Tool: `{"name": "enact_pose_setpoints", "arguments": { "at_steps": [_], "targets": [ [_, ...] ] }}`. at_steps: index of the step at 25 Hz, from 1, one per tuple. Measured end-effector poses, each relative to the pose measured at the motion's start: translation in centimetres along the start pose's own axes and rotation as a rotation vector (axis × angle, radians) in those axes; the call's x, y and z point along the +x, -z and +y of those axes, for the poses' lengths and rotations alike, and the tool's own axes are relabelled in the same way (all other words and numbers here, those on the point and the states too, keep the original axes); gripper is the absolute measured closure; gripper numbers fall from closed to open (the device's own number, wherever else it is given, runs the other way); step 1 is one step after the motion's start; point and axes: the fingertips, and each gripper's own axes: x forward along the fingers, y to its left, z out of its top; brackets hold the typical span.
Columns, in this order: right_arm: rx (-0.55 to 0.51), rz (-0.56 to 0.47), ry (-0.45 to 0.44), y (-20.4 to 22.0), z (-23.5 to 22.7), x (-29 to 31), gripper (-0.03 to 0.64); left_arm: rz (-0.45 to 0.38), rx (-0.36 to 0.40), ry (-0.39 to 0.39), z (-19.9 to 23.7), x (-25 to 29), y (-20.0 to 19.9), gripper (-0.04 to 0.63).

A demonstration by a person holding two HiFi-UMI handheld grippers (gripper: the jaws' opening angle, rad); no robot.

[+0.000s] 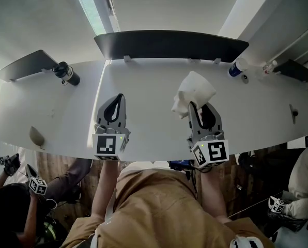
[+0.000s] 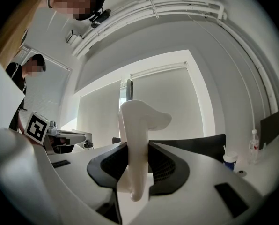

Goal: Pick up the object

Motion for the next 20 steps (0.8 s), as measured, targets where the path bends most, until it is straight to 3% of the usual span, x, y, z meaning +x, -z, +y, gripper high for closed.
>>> {"name": "enact_pose_setpoints", "arguments": {
  "at_steps": [9,15,20],
  "targets": [
    [0.004,0.001,0.0,0.3,-0.1,0.0,0.485,0.007,-0.002,0.0,-0.1,0.0,0.4,0.592],
    [0.139,-0.01,0.013,1.0,-1.2,0.5,0.485,-0.012,0.016,0.03,-0.1,0.2,0.0,0.591],
    [0.143,0.011,0.041,1.8,-1.3,0.5,0.485,0.002,0.002,0.041,0.4,-0.1,1.0,0.592]
  ]
}}
